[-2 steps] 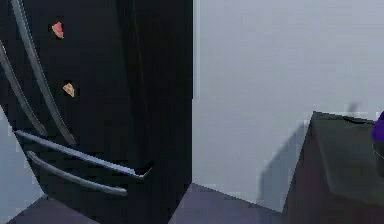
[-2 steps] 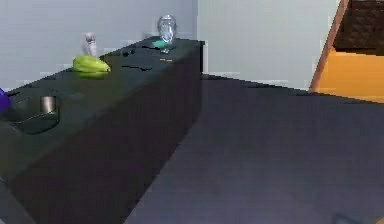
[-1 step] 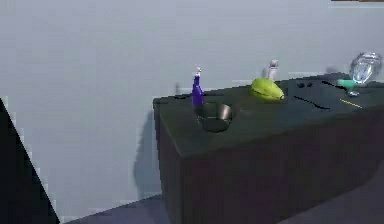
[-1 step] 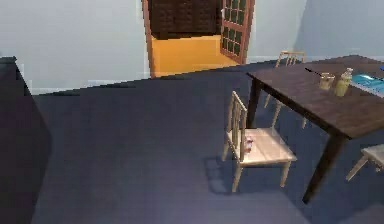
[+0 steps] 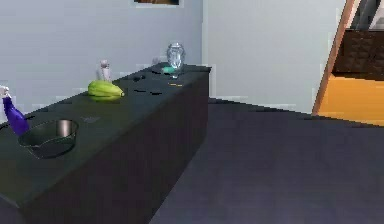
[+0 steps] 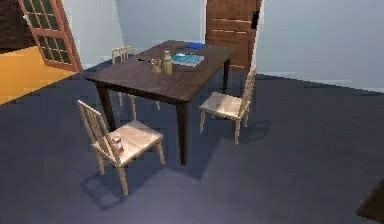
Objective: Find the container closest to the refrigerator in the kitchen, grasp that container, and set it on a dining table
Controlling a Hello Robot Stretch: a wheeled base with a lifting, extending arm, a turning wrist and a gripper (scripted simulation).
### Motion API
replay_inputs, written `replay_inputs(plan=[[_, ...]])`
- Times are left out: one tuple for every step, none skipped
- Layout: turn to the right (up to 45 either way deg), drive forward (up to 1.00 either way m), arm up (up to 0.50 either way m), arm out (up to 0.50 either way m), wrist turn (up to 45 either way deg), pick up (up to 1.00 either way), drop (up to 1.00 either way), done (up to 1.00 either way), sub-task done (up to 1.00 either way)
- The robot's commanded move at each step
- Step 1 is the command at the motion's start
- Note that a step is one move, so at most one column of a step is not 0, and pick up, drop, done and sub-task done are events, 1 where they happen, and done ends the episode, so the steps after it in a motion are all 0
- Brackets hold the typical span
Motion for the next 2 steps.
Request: replay_inputs(plan=[[15.0,0.0,0.0,0.0,0.0,0.0,0.0,0.0,0.0],[0.0,1.0,0.0,0.0,0.0,0.0,0.0,0.0,0.0]])
